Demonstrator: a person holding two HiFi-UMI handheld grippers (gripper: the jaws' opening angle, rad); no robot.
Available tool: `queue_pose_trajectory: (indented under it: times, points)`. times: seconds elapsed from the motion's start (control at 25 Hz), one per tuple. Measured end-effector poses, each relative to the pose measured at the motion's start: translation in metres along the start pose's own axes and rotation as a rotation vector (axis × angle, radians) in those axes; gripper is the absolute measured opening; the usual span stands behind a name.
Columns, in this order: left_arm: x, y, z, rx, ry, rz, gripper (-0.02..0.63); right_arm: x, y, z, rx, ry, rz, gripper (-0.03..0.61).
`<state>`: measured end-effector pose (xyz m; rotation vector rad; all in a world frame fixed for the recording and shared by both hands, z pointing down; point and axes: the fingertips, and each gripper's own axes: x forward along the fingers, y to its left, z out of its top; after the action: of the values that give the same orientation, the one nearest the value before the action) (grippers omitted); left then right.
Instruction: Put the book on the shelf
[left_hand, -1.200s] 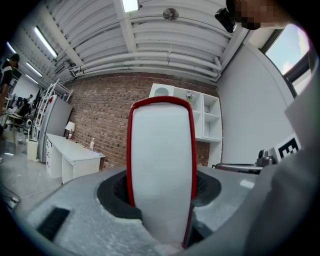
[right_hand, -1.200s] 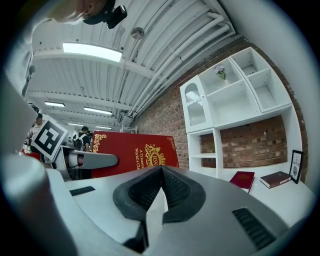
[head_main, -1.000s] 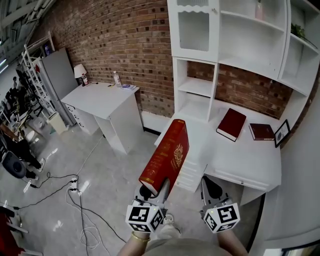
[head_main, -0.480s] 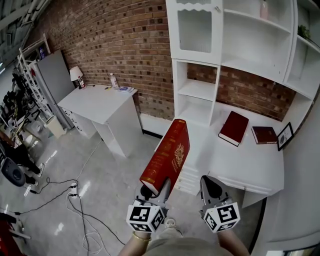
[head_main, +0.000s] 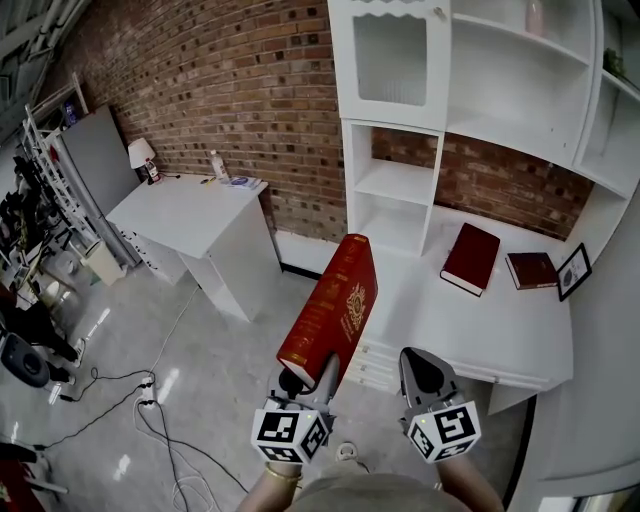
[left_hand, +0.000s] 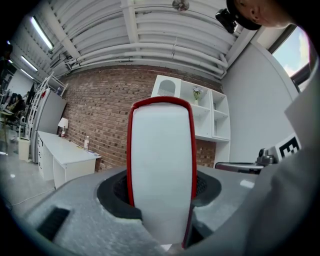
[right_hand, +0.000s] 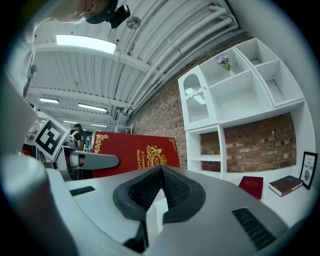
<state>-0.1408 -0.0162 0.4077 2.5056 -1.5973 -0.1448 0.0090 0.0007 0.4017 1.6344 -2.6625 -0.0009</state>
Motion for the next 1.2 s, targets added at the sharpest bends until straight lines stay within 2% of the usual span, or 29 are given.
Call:
queue_pose_trajectory:
  times: [0.84,1.2]
  points:
    - [0.062,0.059,0.010,-0.007,0.004,-0.085,0.233,0.075,-0.006,0.000,-0.019,-0.008,-0.086,0.008]
    - [0.079,0.067,0.010,-0.008,0.016,-0.105,0.233,0.085,-0.013,-0.001,-0.016,-0.003,-0.111,0.008]
